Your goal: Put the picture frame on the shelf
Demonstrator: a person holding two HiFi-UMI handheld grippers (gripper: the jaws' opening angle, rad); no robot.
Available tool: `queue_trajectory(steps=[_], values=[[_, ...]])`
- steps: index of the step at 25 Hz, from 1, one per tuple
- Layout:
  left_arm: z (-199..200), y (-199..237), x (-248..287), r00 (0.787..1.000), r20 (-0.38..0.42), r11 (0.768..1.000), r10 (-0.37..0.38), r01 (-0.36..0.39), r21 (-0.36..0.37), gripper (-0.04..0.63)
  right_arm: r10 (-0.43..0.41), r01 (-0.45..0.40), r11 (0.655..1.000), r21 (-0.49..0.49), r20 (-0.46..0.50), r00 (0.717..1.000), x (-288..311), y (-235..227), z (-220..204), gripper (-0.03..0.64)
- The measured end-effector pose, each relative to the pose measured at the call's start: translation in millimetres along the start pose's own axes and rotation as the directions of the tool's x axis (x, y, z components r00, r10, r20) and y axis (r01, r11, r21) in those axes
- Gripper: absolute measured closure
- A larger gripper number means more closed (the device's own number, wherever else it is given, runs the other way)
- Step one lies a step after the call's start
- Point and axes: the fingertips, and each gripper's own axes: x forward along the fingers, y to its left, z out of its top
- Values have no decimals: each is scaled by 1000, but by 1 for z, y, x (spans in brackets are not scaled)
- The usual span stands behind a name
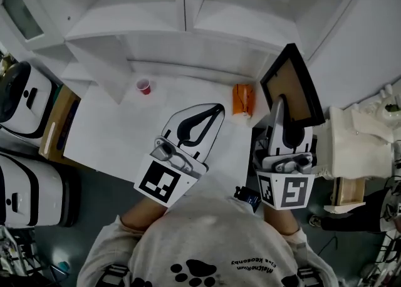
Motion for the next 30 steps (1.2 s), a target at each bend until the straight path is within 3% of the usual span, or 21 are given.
queue_trajectory(steps=[19,30], values=[[23,31,36,992,62,994,-109,109,-5,574,-49,54,990,-127,40,998,43,0,22,577],[35,37,56,987,85,990,-137,137,6,574,-20,26,968,-250,25,999,72,-11,35,577]])
